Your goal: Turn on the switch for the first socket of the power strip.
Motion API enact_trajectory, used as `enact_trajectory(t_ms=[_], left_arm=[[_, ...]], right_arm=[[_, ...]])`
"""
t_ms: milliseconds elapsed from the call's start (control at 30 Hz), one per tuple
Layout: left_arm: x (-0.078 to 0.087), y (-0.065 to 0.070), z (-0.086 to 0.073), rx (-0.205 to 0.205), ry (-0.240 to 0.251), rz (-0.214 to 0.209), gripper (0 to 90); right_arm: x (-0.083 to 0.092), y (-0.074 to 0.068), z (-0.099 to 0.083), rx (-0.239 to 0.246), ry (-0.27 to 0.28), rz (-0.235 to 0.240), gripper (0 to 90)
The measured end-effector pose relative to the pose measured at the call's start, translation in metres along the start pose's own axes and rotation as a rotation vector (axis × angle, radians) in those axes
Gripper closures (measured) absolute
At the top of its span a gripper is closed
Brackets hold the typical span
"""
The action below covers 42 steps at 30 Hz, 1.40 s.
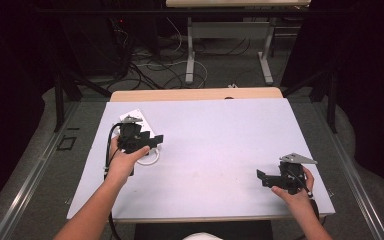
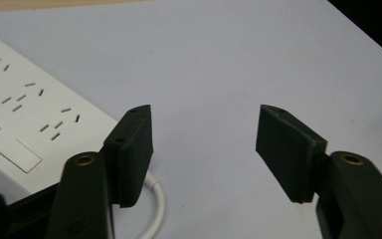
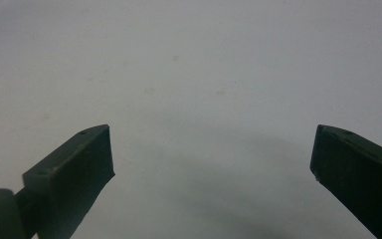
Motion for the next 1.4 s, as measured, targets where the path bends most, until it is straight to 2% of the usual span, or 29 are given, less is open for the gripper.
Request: enact_trajectory(t_ms=[133, 233, 300, 367, 400, 567, 600, 633, 733, 867, 1067, 1400], left_arm=[[0.007, 0.006, -0.001, -0.043, 0.022, -0.018, 32.8], [0.013, 0.007, -0.003, -0.109, 0.024, -0.041, 28.3], [0.017, 0.007, -0.005, -0.114, 0.027, -0.043, 23.8], [0.022, 0.007, -0.007, -0.105, 0.024, -0.057, 23.6], [0.025, 0.006, -0.008, -0.11, 0.03, -0.053, 22.6], [0.038, 0.002, -0.013, -0.08, 0.041, -0.036, 15.6], [0.041, 0.001, -0.014, -0.073, 0.043, -0.032, 13.6], [0.042, 0.001, -0.015, -0.048, 0.054, -0.035, 9.6], [0.049, -0.002, -0.021, -0.031, 0.054, -0.038, 0.3], [0.056, -0.007, -0.031, -0.022, 0.05, -0.023, 0.3], [0.065, -0.014, -0.049, -0.015, 0.076, -0.016, 0.2], [0.069, -0.036, -0.076, 0.036, 0.104, 0.078, 0.3]], right_arm=[[0.0, 0.0, 0.0, -0.006, 0.002, 0.001, 2.5], [0.0, -0.001, 0.0, -0.008, 0.002, 0.001, 2.5], [0.0, -0.001, 0.0, -0.007, 0.002, 0.001, 2.5], [0.0, -0.001, 0.0, -0.003, 0.001, 0.002, 2.5], [0.0, -0.001, 0.0, -0.004, 0.001, 0.002, 2.5], [0.0, -0.001, 0.0, -0.008, 0.001, 0.002, 2.5], [0.0, -0.001, 0.0, -0.005, 0.002, 0.002, 2.5], [0.0, -0.001, 0.0, -0.005, 0.002, 0.002, 2.5], [0.0, -0.002, 0.001, -0.005, 0.003, 0.001, 2.5], [0.0, -0.002, 0.001, -0.007, 0.003, 0.0, 2.5], [0.0, -0.001, 0.001, 0.0, 0.006, 0.002, 2.5], [0.001, -0.003, 0.001, -0.009, 0.002, -0.001, 2.5]])
Point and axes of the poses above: each handheld gripper's, and its own axes: x roughly backward along the jaws, z roughly out of its top, y roughly to its right, the point moved 6 cm from there along -x, roughly forward along the jaws, and after that the axes turned 7 degrees about y, right-handed, at the moved point
